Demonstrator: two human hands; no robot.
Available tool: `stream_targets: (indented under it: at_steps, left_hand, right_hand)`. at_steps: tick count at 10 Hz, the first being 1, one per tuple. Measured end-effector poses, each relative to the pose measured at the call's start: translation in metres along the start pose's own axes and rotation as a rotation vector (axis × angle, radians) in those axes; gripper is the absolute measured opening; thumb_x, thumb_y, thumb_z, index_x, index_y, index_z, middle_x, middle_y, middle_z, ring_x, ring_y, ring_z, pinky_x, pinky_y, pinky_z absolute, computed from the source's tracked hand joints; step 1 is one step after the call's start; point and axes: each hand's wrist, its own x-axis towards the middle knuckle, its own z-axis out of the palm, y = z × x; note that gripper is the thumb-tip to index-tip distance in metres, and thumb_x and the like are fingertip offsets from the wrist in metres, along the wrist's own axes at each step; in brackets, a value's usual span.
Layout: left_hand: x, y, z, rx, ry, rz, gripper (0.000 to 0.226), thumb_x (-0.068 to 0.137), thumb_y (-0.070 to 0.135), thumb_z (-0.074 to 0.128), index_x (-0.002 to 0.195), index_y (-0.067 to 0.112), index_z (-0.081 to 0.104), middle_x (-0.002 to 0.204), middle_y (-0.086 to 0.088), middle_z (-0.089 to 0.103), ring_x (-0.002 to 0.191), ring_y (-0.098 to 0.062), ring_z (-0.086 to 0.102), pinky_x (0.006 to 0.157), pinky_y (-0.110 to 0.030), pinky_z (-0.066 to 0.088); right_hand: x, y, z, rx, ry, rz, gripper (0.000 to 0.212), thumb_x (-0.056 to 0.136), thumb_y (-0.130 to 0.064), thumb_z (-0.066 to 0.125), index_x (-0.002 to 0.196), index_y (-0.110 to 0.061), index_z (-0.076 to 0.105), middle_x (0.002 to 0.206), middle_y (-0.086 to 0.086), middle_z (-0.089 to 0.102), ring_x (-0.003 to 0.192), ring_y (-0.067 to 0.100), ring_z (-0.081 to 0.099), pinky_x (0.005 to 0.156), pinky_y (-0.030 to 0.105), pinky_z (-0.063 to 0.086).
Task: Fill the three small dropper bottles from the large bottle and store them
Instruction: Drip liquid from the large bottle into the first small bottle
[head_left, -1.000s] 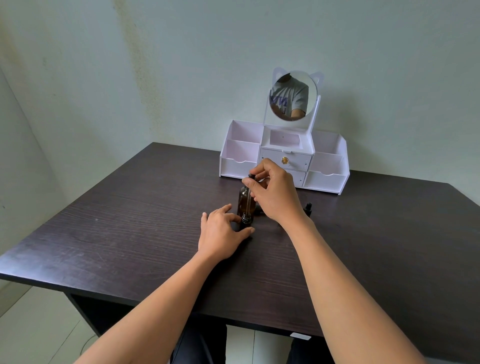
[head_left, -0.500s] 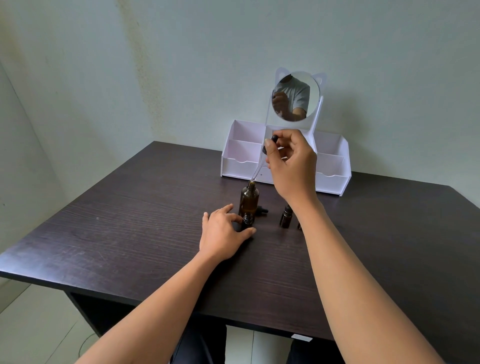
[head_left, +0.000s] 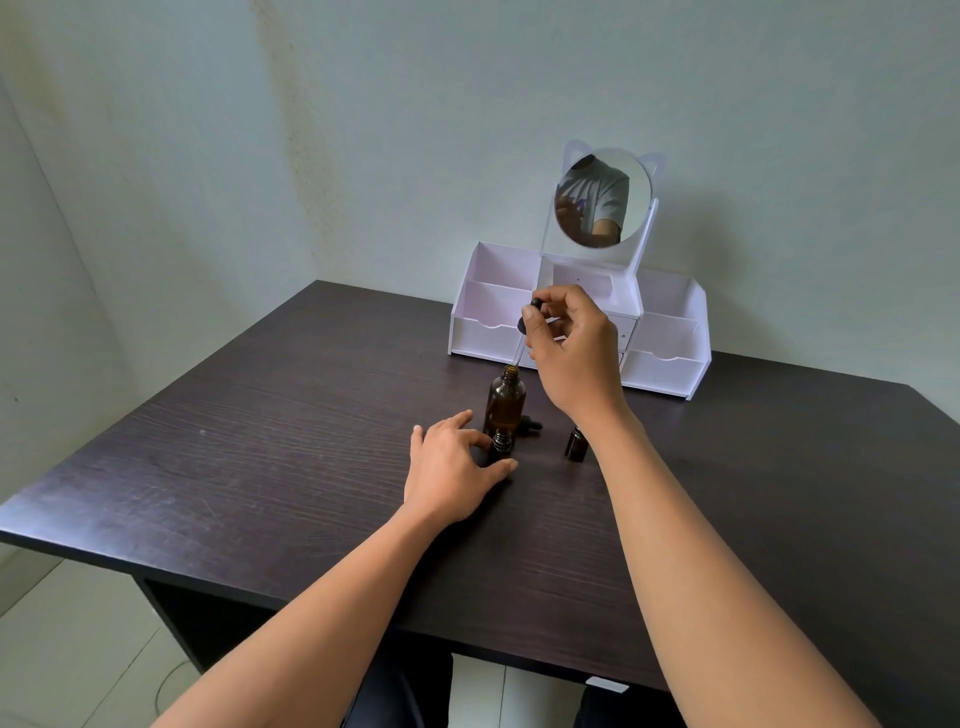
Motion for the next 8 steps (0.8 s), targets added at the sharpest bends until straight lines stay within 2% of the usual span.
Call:
stream_targets:
  at_steps: [2,3,5,8]
  left_hand:
    - [0.0011,-0.0002,0.0004,0.004,-0.006,0.002,0.047,0.08,0.062,0.069,0.115,0.031,0.07,0.156,0.003,0.038,0.143,-0.017,0.034,0.12,-0.053,0.009]
    - [0.001,-0.0003,0.0007,0.007,-0.002,-0.001,0.048,0.08,0.062,0.069,0.115,0.031,0.07,0.156,0.003,0.038,0.142,-0.017,0.034,0.12,-0.053,0.009]
    - [0.0007,0.0001,0.0004,0.003,0.0,0.001,0.047,0.08,0.062,0.069,0.116,0.031,0.07,0.155,0.003,0.038,0.142,-0.017,0.035,0.121,-0.053,0.01]
    - [0.0011,-0.0004,0.0006,0.011,-0.003,0.007,0.047,0.08,0.063,0.068,0.115,0.031,0.07,0.156,0.003,0.038,0.142,-0.017,0.035,0.121,-0.053,0.011]
  right_hand:
    - [-0.0027,0.0048,0.0031,-0.016,-0.05,0.054,0.004,0.097,-0.02,0.061,0.099,-0.023,0.062,0.088,-0.004,0.071,0.085,0.019,0.071,0.076,0.045,0.061]
    - [-0.0025,0.005,0.0039,-0.019,-0.066,0.073,0.008,0.098,-0.02,0.06,0.092,-0.024,0.062,0.084,-0.006,0.069,0.084,0.02,0.071,0.077,0.047,0.061]
    - [-0.0006,0.006,0.0058,-0.047,-0.056,0.073,0.001,0.096,-0.022,0.063,0.096,-0.023,0.063,0.089,0.0,0.071,0.082,0.017,0.07,0.075,0.044,0.061]
    - [0.0011,0.0073,0.0075,-0.026,-0.08,0.117,0.005,0.097,-0.02,0.062,0.093,-0.023,0.063,0.088,0.0,0.069,0.077,0.021,0.071,0.073,0.047,0.061]
